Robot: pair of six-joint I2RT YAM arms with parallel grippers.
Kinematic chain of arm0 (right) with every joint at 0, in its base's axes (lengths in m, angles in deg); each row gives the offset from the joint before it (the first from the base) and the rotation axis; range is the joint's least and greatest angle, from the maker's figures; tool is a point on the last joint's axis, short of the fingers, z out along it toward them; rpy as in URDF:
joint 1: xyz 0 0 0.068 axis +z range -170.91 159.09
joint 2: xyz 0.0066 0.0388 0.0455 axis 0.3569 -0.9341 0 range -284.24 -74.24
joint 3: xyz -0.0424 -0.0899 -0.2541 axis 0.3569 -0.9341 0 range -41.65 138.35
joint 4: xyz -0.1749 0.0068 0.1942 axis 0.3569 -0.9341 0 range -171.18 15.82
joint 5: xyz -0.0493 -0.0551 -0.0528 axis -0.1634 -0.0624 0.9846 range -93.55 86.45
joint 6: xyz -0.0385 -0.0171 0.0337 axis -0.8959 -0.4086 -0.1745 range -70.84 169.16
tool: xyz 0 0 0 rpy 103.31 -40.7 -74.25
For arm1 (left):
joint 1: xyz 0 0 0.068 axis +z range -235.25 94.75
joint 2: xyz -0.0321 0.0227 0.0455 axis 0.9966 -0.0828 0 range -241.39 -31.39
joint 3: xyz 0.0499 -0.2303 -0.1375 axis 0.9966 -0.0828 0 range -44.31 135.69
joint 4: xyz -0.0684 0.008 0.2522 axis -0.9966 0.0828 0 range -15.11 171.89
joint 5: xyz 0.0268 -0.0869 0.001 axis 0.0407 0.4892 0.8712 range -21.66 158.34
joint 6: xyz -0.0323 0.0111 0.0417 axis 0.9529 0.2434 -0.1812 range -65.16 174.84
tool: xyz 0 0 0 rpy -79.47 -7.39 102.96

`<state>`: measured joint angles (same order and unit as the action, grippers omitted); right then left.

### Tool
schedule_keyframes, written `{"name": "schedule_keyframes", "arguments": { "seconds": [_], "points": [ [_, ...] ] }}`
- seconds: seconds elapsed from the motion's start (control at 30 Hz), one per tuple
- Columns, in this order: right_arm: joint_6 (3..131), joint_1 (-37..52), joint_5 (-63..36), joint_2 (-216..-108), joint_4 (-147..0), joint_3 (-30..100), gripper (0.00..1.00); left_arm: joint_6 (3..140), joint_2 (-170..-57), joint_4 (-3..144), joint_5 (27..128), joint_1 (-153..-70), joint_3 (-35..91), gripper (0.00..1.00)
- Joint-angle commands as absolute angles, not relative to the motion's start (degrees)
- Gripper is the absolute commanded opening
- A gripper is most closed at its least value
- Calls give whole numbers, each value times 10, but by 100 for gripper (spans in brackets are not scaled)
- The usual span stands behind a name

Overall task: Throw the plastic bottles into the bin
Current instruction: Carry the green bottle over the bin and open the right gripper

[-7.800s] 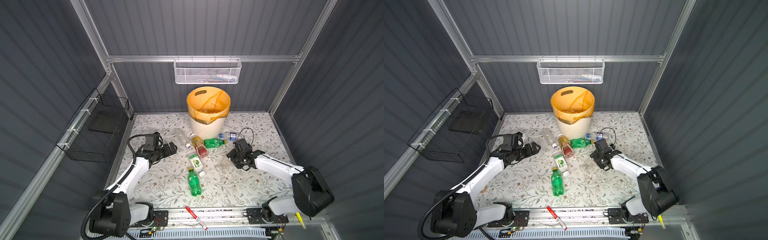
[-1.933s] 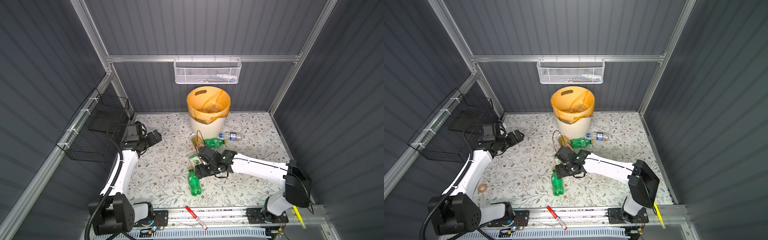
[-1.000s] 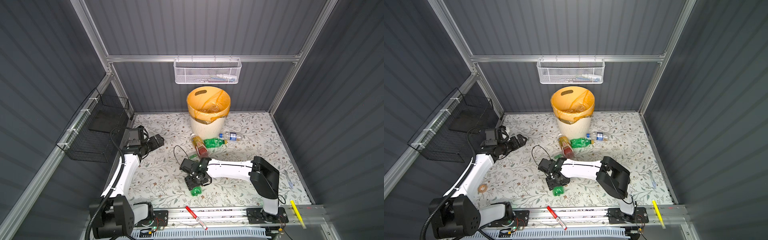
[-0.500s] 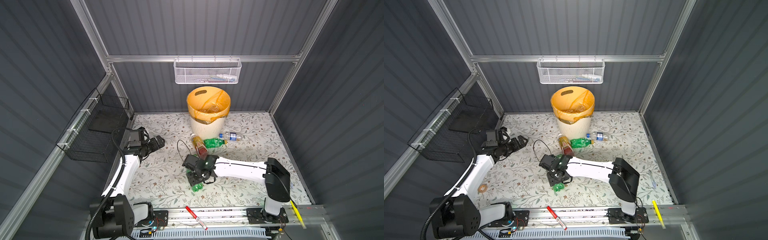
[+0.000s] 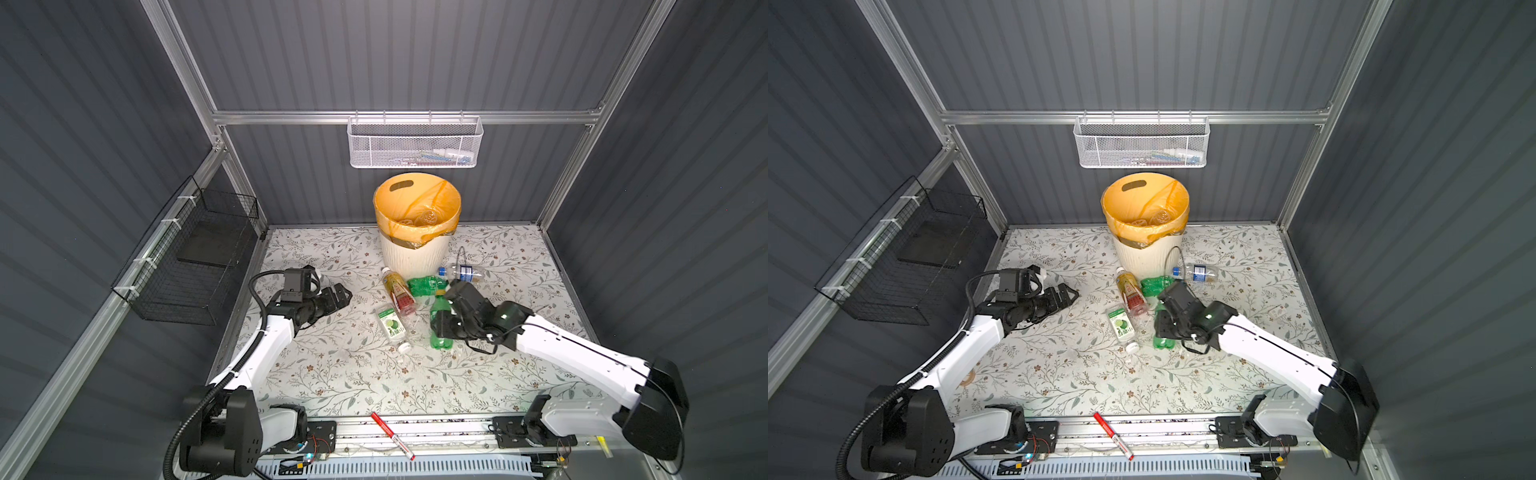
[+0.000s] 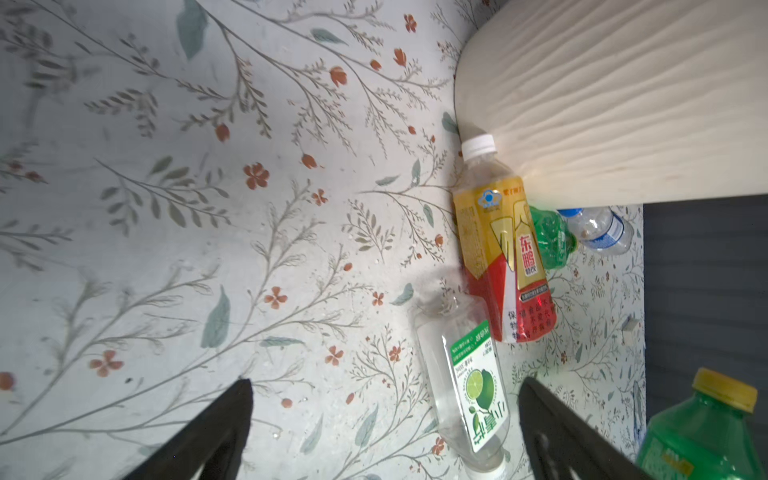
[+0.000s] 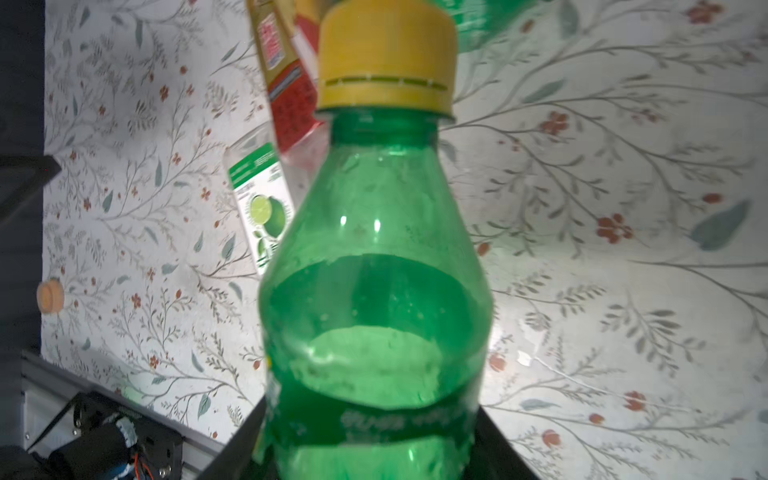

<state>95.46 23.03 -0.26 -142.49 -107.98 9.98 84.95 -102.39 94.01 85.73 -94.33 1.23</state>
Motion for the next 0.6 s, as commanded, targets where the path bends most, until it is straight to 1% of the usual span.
{"name": "schedule_keyframes", "arguments": {
  "seconds": [0.0,0.17,0.23,0.3,0.4,0.47,0.57],
  "points": [
    [1000,178,5,-1325,-1067,20,52,874,-1033,928,850,-959,-8,99],
    [1002,76,1,-1201,-1117,-87,52,875,-1026,936,844,-969,-24,99],
    [1001,32,-25,-1164,-1114,-131,52,873,-1028,939,845,-972,-27,99],
    [1002,0,-56,-1150,-1094,-161,52,873,-1034,938,845,-974,-28,99],
    [1003,-19,-85,-1169,-1058,-181,52,881,-1043,935,844,-982,-26,99],
    [994,-19,-88,-1199,-1043,-163,52,886,-1044,931,841,-992,-26,99],
    [947,-29,-91,-1270,-1052,-58,53,890,-1037,931,828,-1008,-27,99]
  ]
}}
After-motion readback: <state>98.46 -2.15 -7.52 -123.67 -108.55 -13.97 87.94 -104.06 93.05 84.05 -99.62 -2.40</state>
